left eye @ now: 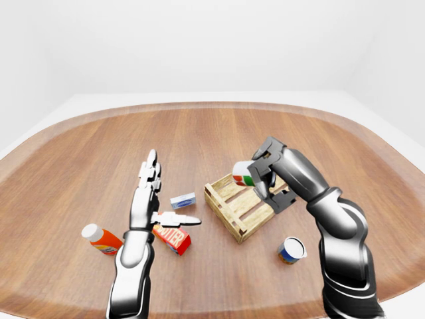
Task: Pick up the tomato sauce, and put it in the wooden tray.
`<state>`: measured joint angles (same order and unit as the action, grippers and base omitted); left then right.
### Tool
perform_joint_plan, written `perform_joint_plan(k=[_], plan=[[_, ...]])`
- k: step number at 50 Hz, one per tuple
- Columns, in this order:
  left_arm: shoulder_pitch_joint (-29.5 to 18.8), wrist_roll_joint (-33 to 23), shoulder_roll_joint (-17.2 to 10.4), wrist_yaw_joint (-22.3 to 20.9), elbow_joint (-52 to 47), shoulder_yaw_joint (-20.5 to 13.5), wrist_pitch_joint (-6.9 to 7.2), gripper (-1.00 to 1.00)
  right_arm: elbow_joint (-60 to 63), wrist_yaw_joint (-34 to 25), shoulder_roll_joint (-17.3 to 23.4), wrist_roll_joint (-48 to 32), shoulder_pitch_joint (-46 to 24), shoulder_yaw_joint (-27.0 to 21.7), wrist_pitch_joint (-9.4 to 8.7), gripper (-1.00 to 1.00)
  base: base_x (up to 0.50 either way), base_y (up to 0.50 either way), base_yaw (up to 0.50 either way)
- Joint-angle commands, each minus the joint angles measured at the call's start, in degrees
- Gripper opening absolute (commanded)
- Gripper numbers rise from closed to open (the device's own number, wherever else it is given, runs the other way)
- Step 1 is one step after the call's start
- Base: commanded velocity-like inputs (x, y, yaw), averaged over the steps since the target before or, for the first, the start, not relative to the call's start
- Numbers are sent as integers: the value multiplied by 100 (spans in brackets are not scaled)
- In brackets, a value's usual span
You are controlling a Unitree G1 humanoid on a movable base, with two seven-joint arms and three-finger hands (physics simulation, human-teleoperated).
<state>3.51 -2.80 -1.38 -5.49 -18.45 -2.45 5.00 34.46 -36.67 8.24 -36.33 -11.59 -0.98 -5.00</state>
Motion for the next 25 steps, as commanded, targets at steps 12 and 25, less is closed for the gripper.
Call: perform_joint_plan(k=[12, 25], plan=[[-14, -12, -3, 8, 22, -1, 0, 100, -3606, 197, 852, -339, -2365, -379, 0, -100, 0, 0, 0], [-27, 10, -6, 1, 30, -14, 0, 100, -6546, 239, 1066, -1040, -3682, -127, 0, -100, 0, 0, 0]])
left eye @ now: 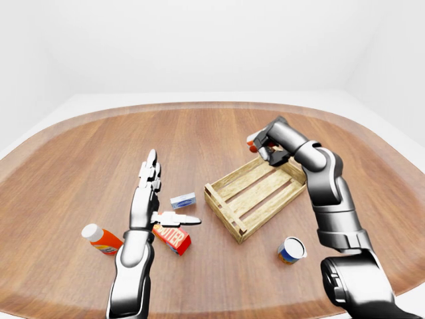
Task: Pick up the tomato sauce, and put it in the wooden tray.
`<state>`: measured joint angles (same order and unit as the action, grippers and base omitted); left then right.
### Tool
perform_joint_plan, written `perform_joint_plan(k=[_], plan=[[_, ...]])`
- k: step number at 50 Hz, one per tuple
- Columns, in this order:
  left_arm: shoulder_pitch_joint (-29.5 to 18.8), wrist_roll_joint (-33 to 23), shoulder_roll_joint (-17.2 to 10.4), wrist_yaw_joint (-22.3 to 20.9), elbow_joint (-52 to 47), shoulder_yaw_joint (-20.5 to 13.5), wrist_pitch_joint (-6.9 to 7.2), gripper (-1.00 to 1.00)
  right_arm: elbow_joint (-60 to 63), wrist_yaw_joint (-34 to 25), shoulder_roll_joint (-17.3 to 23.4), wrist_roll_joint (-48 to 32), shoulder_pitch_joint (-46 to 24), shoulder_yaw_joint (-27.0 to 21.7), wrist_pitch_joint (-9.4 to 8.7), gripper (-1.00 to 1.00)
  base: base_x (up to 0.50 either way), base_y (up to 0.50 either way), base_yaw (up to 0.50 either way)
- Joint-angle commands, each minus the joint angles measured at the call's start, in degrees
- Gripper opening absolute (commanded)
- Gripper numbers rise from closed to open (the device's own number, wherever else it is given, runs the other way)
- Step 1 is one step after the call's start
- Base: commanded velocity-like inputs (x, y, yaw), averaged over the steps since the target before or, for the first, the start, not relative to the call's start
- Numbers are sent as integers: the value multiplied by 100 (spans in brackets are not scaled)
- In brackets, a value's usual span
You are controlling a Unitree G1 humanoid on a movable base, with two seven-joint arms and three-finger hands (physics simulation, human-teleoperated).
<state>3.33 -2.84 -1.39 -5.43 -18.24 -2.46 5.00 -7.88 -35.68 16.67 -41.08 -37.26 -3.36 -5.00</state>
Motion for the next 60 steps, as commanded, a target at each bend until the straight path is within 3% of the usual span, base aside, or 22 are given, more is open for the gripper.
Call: perform_joint_plan(k=[1, 9, 19, 37, 60], plan=[[-17, 17, -6, -4, 22, -19, 0, 100, -2786, 196, 242, -632, -1312, 171, 0, -100, 0, 0, 0], [-26, 21, -9, -5, 15, -24, 0, 100, -4524, 470, 125, -1087, -2028, 390, 0, -100, 0, 0, 0], [-33, 61, -26, -18, -27, -95, 0, 100, -5519, 699, -119, -1349, -2512, 532, 0, -100, 0, 0, 0], [-62, 109, -46, -36, 12, -160, 0, 100, -6043, 1029, -541, -1929, -2549, 826, 0, -100, 0, 0, 0], [-93, 125, -45, -30, 22, -156, 0, 100, -6704, 1621, -655, -2219, -2183, 824, 0, -100, 0, 0, 0]])
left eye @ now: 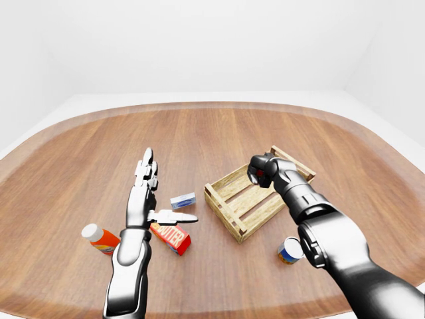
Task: Pick up the tomato sauce, and put it in the wooden tray.
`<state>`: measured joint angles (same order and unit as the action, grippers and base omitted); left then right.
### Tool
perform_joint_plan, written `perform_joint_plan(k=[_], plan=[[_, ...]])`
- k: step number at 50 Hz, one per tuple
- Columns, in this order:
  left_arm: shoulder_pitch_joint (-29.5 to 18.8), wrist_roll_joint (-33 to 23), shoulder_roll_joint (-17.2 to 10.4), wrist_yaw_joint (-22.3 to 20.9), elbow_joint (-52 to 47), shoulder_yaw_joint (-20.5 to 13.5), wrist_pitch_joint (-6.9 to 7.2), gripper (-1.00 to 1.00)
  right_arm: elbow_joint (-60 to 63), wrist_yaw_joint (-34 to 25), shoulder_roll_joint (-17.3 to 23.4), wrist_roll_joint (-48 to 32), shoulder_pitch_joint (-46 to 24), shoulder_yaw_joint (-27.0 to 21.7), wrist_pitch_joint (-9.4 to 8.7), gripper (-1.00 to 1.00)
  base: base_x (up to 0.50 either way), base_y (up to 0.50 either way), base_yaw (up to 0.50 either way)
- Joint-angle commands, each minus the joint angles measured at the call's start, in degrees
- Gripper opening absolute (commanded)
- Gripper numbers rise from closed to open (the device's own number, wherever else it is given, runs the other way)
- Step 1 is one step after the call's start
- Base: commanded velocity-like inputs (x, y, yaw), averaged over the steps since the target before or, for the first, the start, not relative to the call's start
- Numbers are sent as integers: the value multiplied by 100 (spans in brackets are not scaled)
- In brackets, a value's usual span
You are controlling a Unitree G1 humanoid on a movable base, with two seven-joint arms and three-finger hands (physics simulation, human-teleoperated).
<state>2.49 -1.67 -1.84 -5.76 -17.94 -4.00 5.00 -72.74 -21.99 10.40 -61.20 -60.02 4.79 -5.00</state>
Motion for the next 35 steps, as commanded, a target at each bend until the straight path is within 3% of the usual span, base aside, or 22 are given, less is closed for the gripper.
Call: perform_joint_plan(k=[1, 35], plan=[[-6, 5, 2, 4, 2, 5, 0, 100, -249, 357, -22, -218, 100, 6, 0, -100, 0, 0, 0], [-23, 61, -22, -14, 8, -65, 0, 100, -405, 583, 97, -297, 276, -62, 0, -100, 0, 0, 0]])
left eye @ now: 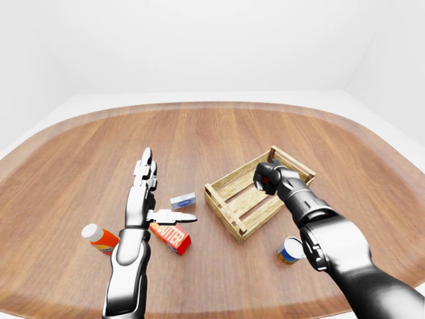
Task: Pick up the tomato sauce, and put it in the wooden tray.
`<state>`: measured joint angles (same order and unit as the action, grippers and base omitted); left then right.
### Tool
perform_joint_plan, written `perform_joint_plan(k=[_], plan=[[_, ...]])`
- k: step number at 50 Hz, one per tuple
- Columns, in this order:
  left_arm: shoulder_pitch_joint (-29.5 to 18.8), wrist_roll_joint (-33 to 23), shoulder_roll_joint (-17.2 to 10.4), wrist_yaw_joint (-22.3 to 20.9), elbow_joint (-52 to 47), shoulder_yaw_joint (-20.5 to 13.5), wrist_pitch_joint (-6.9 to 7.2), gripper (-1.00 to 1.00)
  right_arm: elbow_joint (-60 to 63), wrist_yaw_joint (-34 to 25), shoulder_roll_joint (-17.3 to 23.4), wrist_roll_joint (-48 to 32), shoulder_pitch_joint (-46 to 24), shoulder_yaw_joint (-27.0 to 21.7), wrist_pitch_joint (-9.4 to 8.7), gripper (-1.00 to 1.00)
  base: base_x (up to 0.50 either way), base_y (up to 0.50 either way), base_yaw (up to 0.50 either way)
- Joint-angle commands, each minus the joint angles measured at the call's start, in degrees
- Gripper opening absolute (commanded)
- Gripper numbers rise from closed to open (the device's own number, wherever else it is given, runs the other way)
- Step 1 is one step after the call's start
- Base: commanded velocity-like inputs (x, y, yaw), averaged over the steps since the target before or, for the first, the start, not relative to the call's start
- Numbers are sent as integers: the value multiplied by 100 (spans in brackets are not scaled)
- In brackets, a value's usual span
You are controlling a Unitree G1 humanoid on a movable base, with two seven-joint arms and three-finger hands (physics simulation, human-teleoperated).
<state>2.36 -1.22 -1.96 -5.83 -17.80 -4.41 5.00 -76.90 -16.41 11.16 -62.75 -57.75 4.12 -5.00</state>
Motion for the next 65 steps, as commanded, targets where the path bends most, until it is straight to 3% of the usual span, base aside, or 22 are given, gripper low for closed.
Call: perform_joint_plan(k=[1, 44, 45, 47, 49, 65], plan=[[-10, 18, -10, -6, -8, -26, 0, 100, 11, 26, 25, -166, 56, 21, 0, -100, 0, 0, 0], [-5, 4, 1, -1, -23, 8, 0, 100, -12, 11, 41, -314, 234, 34, 110, -100, 0, 0, 0], [3, 6, 1, -4, -31, 7, 0, 100, -8, 20, 46, -327, 233, 43, 122, -21, 0, 0, 0], [1, 8, -1, -7, -9, 4, 0, 100, -10, 29, 43, -331, 235, 43, 123, 26, 0, 0, 0], [-2, 8, -1, -8, 7, 0, 0, 100, -14, 55, 44, -348, 236, 49, 134, 100, 0, 0, 0], [-5, 17, -7, -7, -12, -24, 0, 100, -15, 68, 43, -387, 246, 45, 150, 100, 0, 0, 0]])
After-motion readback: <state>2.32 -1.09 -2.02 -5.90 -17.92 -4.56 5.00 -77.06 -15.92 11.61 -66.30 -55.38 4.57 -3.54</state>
